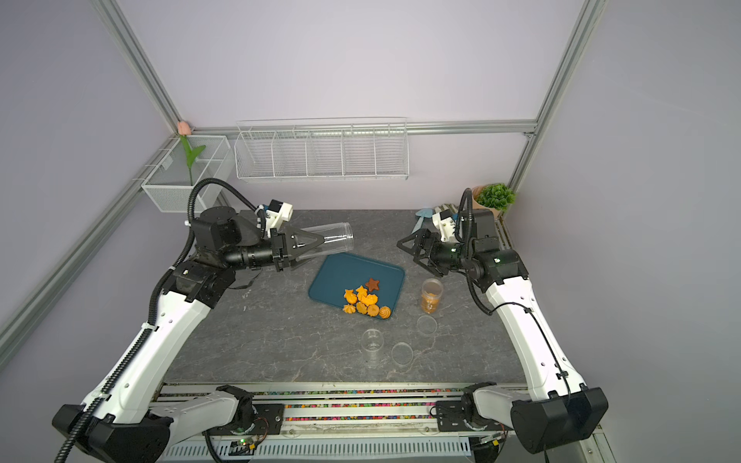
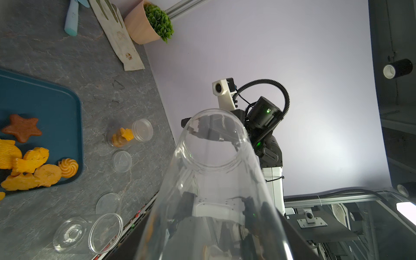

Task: Pour the cookies out of the jar
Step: Place the jar at the center of the board.

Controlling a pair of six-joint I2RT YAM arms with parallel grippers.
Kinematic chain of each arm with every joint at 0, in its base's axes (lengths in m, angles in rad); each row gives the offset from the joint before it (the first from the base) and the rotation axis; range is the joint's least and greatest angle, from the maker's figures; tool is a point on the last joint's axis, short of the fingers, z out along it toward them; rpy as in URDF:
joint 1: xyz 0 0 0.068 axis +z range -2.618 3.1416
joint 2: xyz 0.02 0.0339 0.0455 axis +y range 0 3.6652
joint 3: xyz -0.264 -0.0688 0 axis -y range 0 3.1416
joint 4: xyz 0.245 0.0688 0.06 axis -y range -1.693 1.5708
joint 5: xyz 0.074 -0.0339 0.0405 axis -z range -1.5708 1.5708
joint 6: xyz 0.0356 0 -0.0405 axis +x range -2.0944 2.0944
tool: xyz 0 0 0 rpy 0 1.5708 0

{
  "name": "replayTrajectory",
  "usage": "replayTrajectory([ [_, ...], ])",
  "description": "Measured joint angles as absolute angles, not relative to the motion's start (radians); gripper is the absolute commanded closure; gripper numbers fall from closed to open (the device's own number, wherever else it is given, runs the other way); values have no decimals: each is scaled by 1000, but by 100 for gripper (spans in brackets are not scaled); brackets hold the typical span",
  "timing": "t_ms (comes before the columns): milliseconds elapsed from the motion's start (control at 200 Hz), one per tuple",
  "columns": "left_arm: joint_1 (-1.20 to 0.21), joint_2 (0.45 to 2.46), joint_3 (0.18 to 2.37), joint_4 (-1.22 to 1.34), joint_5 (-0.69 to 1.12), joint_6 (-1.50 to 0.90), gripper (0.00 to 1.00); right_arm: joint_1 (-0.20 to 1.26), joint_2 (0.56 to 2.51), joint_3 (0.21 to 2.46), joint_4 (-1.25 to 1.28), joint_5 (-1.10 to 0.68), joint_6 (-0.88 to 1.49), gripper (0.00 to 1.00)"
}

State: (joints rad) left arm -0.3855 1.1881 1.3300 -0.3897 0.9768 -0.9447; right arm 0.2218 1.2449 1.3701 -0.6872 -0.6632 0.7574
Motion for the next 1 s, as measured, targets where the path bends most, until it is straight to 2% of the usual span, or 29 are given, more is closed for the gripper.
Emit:
replayTrajectory([
  [515,-472,1214,1291,-223,1044,-1051,36,221,1205,1348,-440,-842,916,12],
  [1000,-503,1232,1290,-147,1076,-1114,36,377,1253,1376,-200,-978,1031,12],
])
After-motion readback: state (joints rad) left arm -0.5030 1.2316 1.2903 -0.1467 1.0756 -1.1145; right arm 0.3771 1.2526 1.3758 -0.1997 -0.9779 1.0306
